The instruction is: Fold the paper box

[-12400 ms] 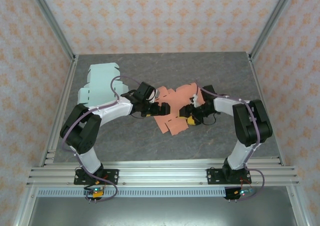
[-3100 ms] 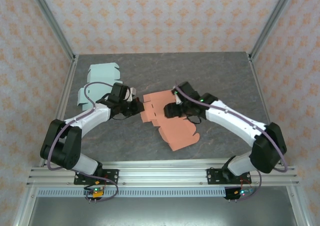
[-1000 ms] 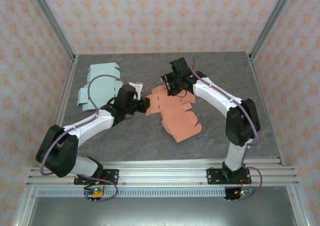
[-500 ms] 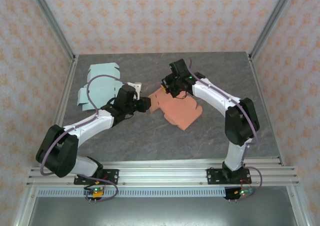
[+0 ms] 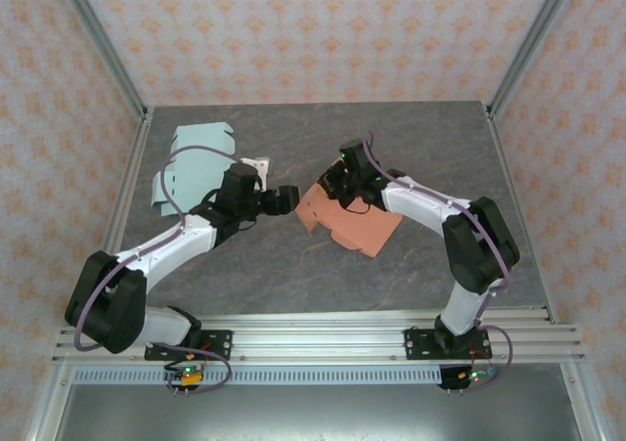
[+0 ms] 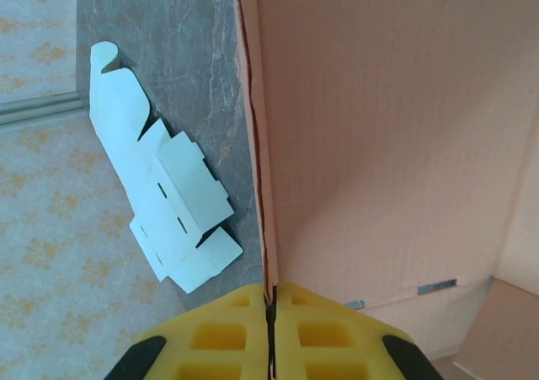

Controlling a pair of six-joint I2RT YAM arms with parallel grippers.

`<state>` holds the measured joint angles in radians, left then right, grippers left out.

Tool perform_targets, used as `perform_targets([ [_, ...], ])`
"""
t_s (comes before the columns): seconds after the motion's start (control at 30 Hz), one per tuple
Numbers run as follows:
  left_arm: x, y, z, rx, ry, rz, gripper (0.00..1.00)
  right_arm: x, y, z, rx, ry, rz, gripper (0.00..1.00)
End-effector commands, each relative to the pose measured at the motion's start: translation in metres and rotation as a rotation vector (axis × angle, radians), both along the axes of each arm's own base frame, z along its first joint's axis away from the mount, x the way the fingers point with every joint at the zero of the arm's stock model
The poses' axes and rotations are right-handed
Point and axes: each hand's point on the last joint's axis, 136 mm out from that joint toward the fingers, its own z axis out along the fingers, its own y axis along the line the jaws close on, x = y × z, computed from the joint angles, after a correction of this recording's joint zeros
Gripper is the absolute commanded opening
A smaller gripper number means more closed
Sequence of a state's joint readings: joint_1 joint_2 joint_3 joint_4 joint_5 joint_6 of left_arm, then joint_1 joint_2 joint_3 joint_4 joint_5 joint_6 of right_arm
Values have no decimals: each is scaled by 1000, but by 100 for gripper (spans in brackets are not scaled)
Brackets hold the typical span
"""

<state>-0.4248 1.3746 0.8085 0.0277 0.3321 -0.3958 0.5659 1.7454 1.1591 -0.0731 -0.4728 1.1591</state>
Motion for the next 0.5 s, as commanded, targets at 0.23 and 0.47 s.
perform_targets([
  [0.23, -1, -21, -19, 12, 47, -114, 81, 9, 6, 27, 144, -109, -35, 8],
  [0.47, 1, -16, -39, 59, 94, -86, 80, 12, 12, 34, 249, -133, -61, 8],
])
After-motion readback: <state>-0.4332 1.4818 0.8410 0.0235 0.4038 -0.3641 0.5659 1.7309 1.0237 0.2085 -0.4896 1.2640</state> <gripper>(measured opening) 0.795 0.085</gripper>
